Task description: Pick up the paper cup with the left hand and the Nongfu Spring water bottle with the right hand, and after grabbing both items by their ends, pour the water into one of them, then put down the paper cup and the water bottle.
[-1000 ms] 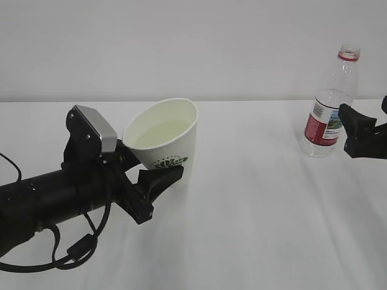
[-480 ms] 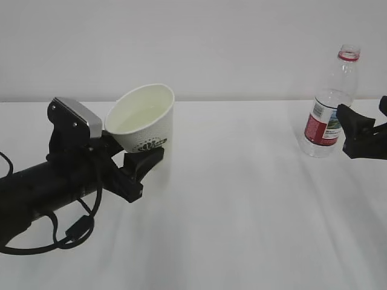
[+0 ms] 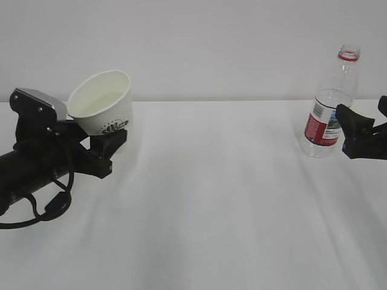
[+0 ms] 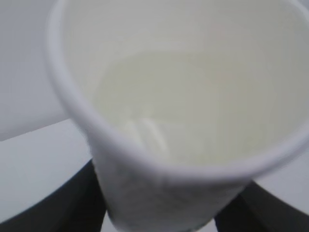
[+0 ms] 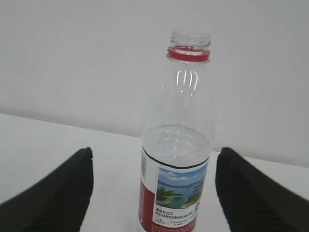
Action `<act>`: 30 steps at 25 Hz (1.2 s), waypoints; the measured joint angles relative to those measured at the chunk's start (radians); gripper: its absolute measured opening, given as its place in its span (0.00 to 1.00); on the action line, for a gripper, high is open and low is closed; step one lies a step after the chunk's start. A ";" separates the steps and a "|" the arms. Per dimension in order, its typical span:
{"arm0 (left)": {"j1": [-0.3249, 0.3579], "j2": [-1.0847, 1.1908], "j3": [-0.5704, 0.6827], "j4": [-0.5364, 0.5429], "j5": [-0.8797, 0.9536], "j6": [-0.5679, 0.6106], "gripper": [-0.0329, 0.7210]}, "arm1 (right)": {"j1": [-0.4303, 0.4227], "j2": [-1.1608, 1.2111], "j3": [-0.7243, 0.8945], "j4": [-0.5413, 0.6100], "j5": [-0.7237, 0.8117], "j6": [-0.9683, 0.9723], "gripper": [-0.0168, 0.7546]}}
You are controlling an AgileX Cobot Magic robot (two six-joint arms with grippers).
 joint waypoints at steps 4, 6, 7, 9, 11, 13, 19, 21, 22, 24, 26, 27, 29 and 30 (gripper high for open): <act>0.049 0.000 0.000 -0.013 0.000 0.000 0.64 | 0.000 0.000 0.000 -0.002 0.000 0.000 0.79; 0.071 0.000 0.000 -0.019 0.000 0.000 0.64 | 0.000 0.000 0.000 -0.002 0.000 0.000 0.79; 0.083 0.000 0.000 -0.021 0.000 0.000 0.64 | 0.000 0.000 0.000 -0.002 0.000 0.000 0.79; 0.104 0.000 0.000 -0.027 -0.001 0.000 0.64 | 0.000 0.000 0.000 -0.002 0.000 0.000 0.79; 0.125 0.000 0.000 -0.043 -0.001 0.000 0.64 | 0.000 0.000 0.000 -0.002 0.000 0.000 0.79; 0.142 0.000 0.000 -0.055 -0.001 -0.002 0.64 | 0.000 0.000 0.000 -0.002 0.000 0.002 0.79; 0.207 0.000 0.000 -0.071 -0.001 -0.002 0.64 | 0.000 0.000 0.000 -0.006 0.000 0.018 0.79; 0.232 0.000 0.000 -0.075 -0.001 -0.004 0.64 | 0.000 0.000 0.000 -0.006 0.000 0.018 0.79; 0.245 0.000 0.000 -0.078 -0.001 -0.008 0.64 | 0.000 0.000 0.000 -0.006 0.000 0.018 0.79; 0.265 0.000 0.000 -0.092 -0.001 -0.026 0.64 | 0.000 0.000 0.000 -0.006 0.000 0.018 0.79; 0.282 0.000 0.000 -0.101 -0.001 -0.037 0.64 | 0.000 0.000 0.000 -0.006 0.000 0.018 0.79; 0.291 0.000 0.000 -0.103 -0.001 -0.039 0.64 | 0.000 0.000 0.000 -0.006 0.000 0.018 0.79; 0.306 0.000 0.000 -0.106 0.001 -0.044 0.64 | 0.000 0.000 0.000 -0.006 0.000 0.020 0.79; 0.309 0.000 0.000 -0.109 0.001 -0.044 0.64 | 0.000 0.000 0.000 -0.006 0.000 0.020 0.79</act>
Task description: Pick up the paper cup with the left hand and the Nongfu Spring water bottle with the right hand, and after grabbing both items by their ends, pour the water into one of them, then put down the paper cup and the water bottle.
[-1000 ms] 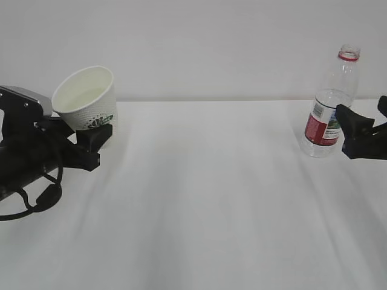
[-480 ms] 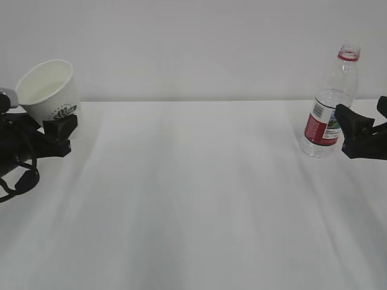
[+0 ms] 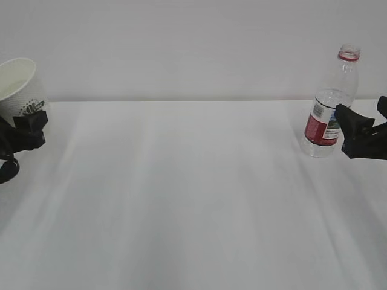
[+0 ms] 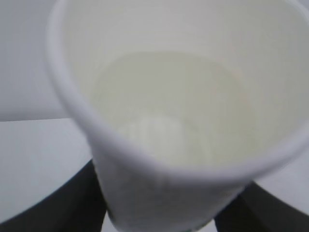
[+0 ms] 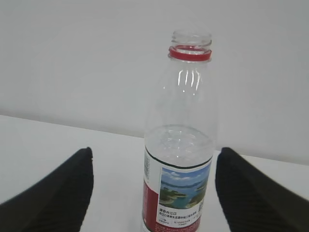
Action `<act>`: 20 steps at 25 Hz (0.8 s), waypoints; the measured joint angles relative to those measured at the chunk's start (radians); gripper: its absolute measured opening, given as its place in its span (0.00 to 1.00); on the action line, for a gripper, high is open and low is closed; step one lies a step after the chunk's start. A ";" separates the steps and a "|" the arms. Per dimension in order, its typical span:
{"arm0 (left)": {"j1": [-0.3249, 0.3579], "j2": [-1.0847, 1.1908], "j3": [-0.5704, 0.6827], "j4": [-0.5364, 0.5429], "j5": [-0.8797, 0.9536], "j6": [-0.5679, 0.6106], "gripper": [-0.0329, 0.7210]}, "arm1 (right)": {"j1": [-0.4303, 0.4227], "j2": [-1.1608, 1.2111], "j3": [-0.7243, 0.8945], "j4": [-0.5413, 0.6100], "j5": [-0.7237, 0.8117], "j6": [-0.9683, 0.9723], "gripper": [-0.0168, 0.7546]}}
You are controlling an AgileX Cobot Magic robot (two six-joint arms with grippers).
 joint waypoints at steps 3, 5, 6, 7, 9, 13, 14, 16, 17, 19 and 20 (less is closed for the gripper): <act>0.008 0.015 0.000 -0.004 0.000 -0.015 0.64 | 0.000 0.000 0.000 0.000 0.000 0.000 0.79; 0.010 0.035 -0.003 -0.006 0.002 -0.030 0.64 | 0.000 0.000 0.000 0.000 0.000 0.000 0.79; 0.010 0.045 -0.008 -0.006 0.004 -0.032 0.64 | 0.000 0.000 0.000 0.000 0.000 0.000 0.79; 0.010 0.055 -0.018 -0.006 0.007 -0.036 0.64 | 0.000 0.000 0.000 0.000 0.000 0.000 0.79; 0.010 0.069 -0.040 -0.006 0.014 -0.037 0.64 | 0.000 0.000 0.000 0.000 0.000 0.000 0.79; 0.010 0.099 -0.102 -0.006 0.055 -0.037 0.64 | 0.011 0.000 0.000 -0.002 0.000 0.000 0.79; 0.010 0.109 -0.116 -0.008 0.057 -0.037 0.64 | 0.008 0.000 0.000 -0.004 0.000 0.000 0.79; 0.010 0.124 -0.139 -0.015 0.063 -0.044 0.64 | 0.001 0.000 0.000 -0.004 0.000 0.000 0.79; 0.010 0.134 -0.149 -0.024 0.065 -0.046 0.64 | 0.001 0.000 0.000 -0.004 0.000 0.000 0.79; 0.010 0.152 -0.163 -0.036 0.069 -0.051 0.64 | 0.001 0.000 0.000 -0.004 0.000 0.000 0.79; 0.010 0.164 -0.169 -0.041 0.069 -0.052 0.64 | 0.001 0.000 0.000 -0.004 0.000 0.000 0.79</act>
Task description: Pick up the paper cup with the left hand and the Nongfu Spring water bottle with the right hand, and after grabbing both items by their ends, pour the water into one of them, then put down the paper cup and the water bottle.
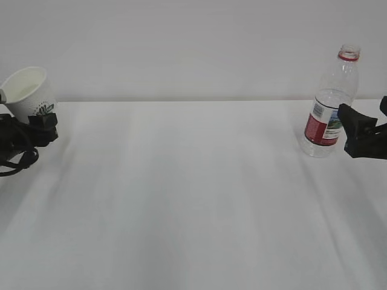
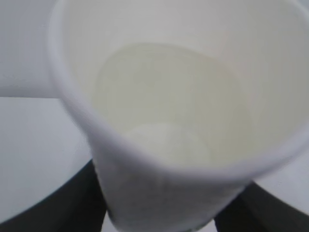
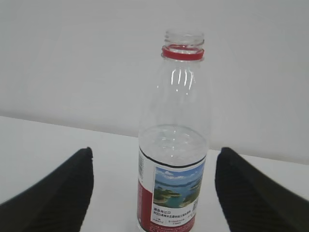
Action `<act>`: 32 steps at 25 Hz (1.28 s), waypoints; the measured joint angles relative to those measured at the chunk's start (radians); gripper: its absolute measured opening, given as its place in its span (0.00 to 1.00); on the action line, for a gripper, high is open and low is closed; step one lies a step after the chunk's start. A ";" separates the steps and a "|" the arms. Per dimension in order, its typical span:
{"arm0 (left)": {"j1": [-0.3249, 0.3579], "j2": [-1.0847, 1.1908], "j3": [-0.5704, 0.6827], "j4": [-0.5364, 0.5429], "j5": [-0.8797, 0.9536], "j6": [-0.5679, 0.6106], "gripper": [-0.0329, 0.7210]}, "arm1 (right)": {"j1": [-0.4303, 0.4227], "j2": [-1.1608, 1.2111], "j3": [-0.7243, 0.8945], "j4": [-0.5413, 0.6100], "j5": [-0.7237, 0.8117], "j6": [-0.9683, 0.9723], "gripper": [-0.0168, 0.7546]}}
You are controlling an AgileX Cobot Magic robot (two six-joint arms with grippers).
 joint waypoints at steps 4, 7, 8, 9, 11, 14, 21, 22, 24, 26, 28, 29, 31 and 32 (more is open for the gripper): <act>0.000 0.045 -0.023 -0.005 0.000 -0.005 0.64 | 0.000 0.000 0.000 0.000 0.000 0.000 0.79; 0.000 0.071 -0.039 -0.006 0.000 -0.009 0.64 | 0.000 0.000 0.000 0.000 0.000 0.000 0.79; 0.000 0.078 -0.043 -0.011 0.000 -0.009 0.64 | 0.000 0.000 0.000 0.000 0.000 0.000 0.79; 0.000 0.085 -0.045 -0.018 -0.002 -0.009 0.64 | 0.000 0.000 0.000 0.000 0.000 0.000 0.79; 0.000 0.096 -0.049 -0.028 -0.009 -0.010 0.64 | 0.000 0.000 0.000 0.000 0.000 0.000 0.79; 0.000 0.121 -0.050 -0.035 -0.019 -0.011 0.64 | 0.000 0.000 0.000 0.000 0.000 0.000 0.79; 0.000 0.164 -0.052 -0.037 -0.045 -0.012 0.64 | 0.000 0.000 0.000 0.000 0.000 0.000 0.79; 0.000 0.164 -0.052 -0.037 -0.049 -0.012 0.64 | 0.000 0.000 0.000 0.000 0.000 0.000 0.79; 0.000 0.164 -0.052 -0.037 -0.067 -0.012 0.64 | 0.000 0.000 0.000 0.000 0.000 0.000 0.79; 0.000 0.164 -0.052 -0.037 -0.078 -0.014 0.64 | 0.000 0.000 0.000 0.000 0.000 0.000 0.79; 0.000 0.164 -0.052 -0.037 -0.078 -0.014 0.63 | 0.000 0.000 0.000 0.000 0.000 0.000 0.79; 0.000 0.164 -0.052 -0.037 -0.078 -0.014 0.63 | 0.000 0.000 0.000 0.000 0.000 0.000 0.79; 0.000 0.164 -0.052 -0.037 -0.078 -0.014 0.64 | 0.000 0.000 0.000 0.000 0.000 0.000 0.79; 0.000 0.164 -0.052 -0.037 -0.078 -0.014 0.64 | 0.000 0.000 0.000 0.000 0.000 0.000 0.79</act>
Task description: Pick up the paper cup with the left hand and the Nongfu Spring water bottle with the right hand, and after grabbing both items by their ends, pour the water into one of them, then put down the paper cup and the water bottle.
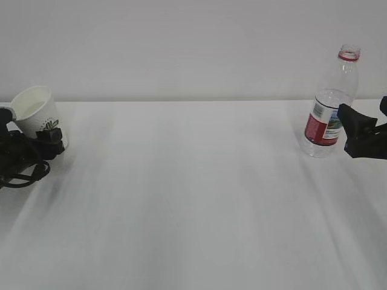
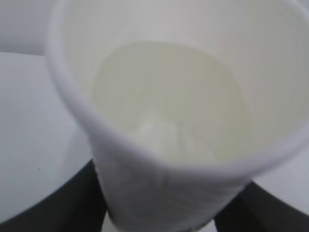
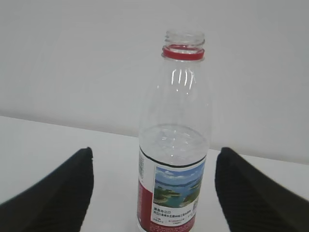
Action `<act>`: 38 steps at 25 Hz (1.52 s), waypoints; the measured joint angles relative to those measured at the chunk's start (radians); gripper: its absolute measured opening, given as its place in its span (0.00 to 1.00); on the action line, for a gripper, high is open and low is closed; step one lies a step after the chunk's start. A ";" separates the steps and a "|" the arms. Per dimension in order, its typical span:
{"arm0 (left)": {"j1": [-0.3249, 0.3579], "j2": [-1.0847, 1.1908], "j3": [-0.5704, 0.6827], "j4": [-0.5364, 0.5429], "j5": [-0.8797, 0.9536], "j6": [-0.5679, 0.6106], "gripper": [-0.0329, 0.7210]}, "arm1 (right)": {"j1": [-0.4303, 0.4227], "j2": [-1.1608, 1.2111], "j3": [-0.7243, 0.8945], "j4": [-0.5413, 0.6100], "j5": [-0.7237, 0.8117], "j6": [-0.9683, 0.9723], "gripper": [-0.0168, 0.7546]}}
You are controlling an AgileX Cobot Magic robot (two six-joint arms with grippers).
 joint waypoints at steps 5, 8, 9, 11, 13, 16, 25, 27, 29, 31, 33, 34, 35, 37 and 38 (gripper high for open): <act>0.000 0.000 0.000 0.005 0.004 -0.001 0.64 | 0.000 0.000 0.000 0.000 0.000 0.000 0.79; 0.000 0.000 0.000 0.020 0.004 -0.001 0.64 | 0.000 0.000 0.000 0.000 0.000 0.000 0.79; 0.000 0.000 0.000 0.025 0.006 -0.001 0.64 | 0.000 0.000 0.000 0.000 0.000 0.000 0.79; 0.000 0.000 0.000 0.029 0.010 -0.001 0.65 | 0.000 0.000 0.000 0.000 0.000 0.000 0.78; 0.000 0.000 0.000 0.032 0.013 -0.001 0.68 | 0.000 0.000 0.000 0.000 0.000 0.000 0.78; 0.000 0.000 0.000 0.032 0.037 -0.001 0.78 | 0.000 0.000 0.000 -0.006 0.000 0.003 0.78; 0.000 0.000 -0.004 0.039 0.079 -0.001 0.88 | 0.000 0.000 0.000 -0.026 0.000 0.013 0.79; 0.000 0.000 -0.001 0.040 0.079 -0.001 0.88 | 0.000 0.000 0.000 -0.026 0.000 0.015 0.79; 0.000 -0.006 0.018 0.041 0.081 -0.001 0.88 | 0.000 0.000 0.000 -0.028 0.000 0.017 0.78; 0.000 -0.024 0.045 0.046 0.083 -0.001 0.88 | 0.000 0.000 0.000 -0.028 0.000 0.017 0.78; 0.000 -0.046 0.072 0.051 0.081 -0.002 0.88 | 0.000 0.000 0.000 -0.028 0.000 0.019 0.78; 0.000 -0.057 0.091 0.052 0.068 -0.002 0.88 | 0.000 0.000 0.000 -0.028 0.000 0.019 0.78; 0.000 -0.069 0.113 0.052 0.045 -0.002 0.88 | 0.000 0.000 0.000 -0.028 0.000 0.019 0.78; 0.000 -0.097 0.158 0.053 -0.002 -0.002 0.87 | 0.000 0.000 0.000 -0.028 0.000 0.019 0.78; 0.000 -0.116 0.182 0.054 -0.015 -0.002 0.87 | 0.000 0.000 0.000 -0.028 0.000 0.019 0.78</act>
